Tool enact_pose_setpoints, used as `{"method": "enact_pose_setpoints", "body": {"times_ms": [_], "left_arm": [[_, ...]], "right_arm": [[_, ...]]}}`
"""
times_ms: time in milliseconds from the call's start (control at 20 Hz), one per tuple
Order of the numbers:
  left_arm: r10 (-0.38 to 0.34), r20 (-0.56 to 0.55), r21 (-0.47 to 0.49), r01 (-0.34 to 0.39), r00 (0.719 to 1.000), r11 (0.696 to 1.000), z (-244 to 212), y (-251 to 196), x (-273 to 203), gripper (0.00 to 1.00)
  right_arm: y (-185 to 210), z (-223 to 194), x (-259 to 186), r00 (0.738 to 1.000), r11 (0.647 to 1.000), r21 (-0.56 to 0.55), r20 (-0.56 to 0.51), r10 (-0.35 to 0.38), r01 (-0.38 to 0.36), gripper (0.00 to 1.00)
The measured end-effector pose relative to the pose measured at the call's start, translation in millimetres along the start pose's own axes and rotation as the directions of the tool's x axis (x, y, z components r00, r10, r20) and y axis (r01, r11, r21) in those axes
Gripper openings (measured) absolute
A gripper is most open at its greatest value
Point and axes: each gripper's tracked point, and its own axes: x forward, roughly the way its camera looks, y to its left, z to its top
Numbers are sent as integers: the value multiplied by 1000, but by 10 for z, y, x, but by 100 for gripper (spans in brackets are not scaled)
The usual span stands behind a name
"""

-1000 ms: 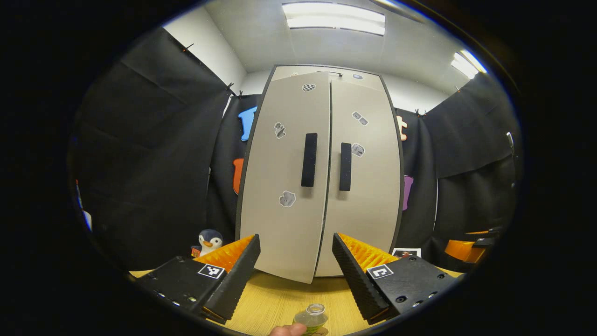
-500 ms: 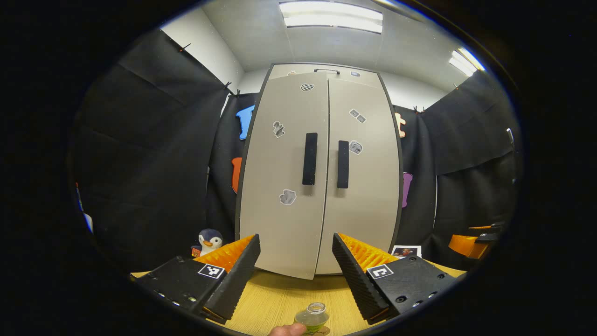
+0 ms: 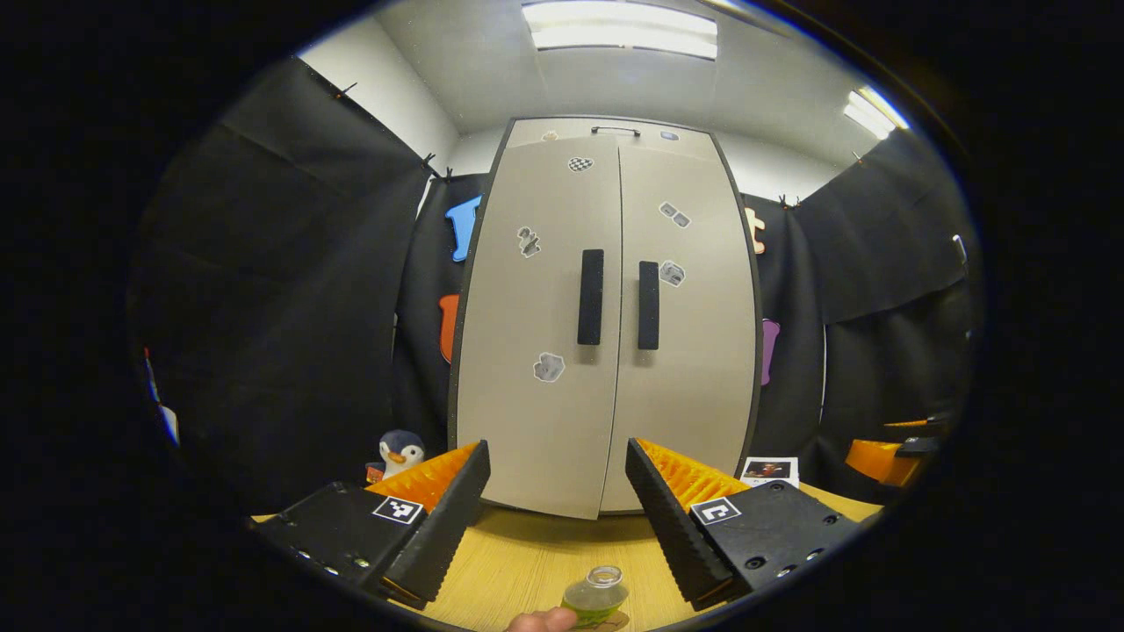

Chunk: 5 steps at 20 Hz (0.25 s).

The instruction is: Grasp the bottle in the cabinet with the left hand and place it on the coaster, then close the right door with the right hand and the left door with the left hand.

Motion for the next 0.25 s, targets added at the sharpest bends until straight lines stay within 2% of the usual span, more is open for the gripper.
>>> {"method": "enact_pose_setpoints", "body": {"times_ms": [250], "left_arm": [[3, -8, 19, -3, 1000, 1000, -27, 48, -16, 95]], "right_arm": [[34, -10, -5, 1000, 1000, -1, -4, 2, -2, 99]]}}
